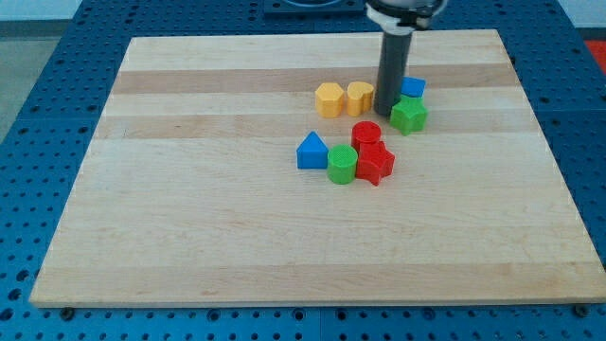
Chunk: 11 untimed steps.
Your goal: Move the green star closer to blue cube
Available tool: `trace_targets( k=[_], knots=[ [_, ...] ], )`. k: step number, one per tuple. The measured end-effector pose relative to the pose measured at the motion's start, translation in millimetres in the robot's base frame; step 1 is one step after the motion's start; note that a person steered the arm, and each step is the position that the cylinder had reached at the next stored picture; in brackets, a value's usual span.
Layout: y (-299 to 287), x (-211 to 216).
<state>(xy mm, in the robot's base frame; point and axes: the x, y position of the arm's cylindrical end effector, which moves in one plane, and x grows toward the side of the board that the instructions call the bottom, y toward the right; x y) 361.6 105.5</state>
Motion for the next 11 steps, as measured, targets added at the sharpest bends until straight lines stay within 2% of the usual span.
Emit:
trace_targets(
  k=[4, 7, 8, 10, 11],
  knots=[
    [3.4, 22.2],
    [12.0, 68.6],
    [36.0, 68.1],
    [52.3, 36.9],
    [52.3, 55.8]
  ],
)
